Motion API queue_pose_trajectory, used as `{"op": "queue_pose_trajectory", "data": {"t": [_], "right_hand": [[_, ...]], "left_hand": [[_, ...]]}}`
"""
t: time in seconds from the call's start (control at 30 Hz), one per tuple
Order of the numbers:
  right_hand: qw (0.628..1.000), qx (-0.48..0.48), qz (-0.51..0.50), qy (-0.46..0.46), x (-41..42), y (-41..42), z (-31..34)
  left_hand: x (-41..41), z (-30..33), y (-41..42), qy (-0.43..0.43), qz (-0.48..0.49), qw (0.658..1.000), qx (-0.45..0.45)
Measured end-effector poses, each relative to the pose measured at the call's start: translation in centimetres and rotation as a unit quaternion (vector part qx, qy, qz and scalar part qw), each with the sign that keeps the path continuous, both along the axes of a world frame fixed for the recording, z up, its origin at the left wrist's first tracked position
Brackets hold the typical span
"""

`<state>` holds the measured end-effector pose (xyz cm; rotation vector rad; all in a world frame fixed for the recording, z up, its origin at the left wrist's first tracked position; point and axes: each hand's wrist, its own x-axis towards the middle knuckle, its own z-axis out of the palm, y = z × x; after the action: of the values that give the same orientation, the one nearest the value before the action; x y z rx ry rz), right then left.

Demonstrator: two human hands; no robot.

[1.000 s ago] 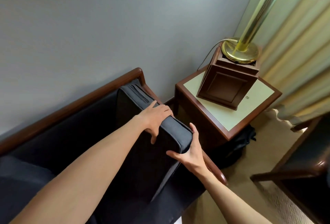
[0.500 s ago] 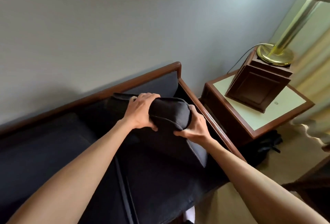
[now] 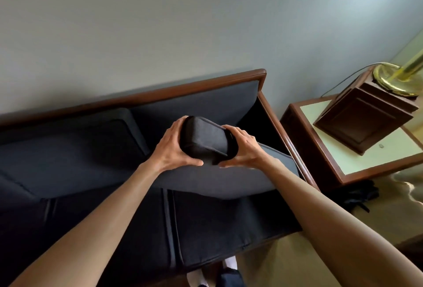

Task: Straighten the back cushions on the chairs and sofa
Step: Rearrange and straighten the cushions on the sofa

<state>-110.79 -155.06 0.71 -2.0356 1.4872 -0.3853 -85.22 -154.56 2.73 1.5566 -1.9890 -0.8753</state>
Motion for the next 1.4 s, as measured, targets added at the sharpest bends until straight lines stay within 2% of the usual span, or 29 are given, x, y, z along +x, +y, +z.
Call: {"op": "queue_pose_trajectory", "data": {"t": [0.1, 0.2, 0.4, 0.53, 0.7, 0.8, 0.9, 1.03, 1.4], "right_hand": [[0.995, 0.037, -0.008, 0.093, -2.5, -0.1, -2.8], [0.983, 0.049, -0.025, 0.174, -5.1, 0.3, -5.3], [0.97, -0.011, 0.046, 0.24, -1.6, -3.2, -3.4], [0.954, -0.022, 0.103, 0.279, 0.3, -4.0, -4.4], [0.942, -0.042, 0.14, 0.303, 0.6, -2.8, -7.6], [0.953, -0.07, 0.14, 0.261, -1.1, -3.1, -8.3], [0.943, -0.074, 0.129, 0.297, -3.5, -4.1, -8.5], [0.933, -0.055, 0.126, 0.332, -4.0, -5.7, -8.3], [0.933, -0.105, 0.143, 0.313, -5.0, -14.8, -6.7]], "left_hand": [[-0.1, 1.0, -1.2, -0.043, -0.007, 0.999, -0.02], [1.0, 1.9, -2.3, -0.11, -0.002, 0.994, 0.005], [6.5, 1.7, -2.4, -0.125, 0.059, 0.988, 0.065], [8.6, -2.0, 0.1, -0.196, 0.066, 0.967, 0.149], [6.7, -8.5, 3.7, -0.283, 0.082, 0.93, 0.219], [5.1, -9.4, 3.0, -0.376, 0.065, 0.905, 0.191], [2.3, -10.1, 1.3, -0.398, 0.036, 0.908, 0.127], [-0.3, -10.6, -0.6, -0.397, 0.018, 0.915, 0.071], [-0.1, -8.9, -8.4, -0.371, 0.046, 0.926, 0.043]]}}
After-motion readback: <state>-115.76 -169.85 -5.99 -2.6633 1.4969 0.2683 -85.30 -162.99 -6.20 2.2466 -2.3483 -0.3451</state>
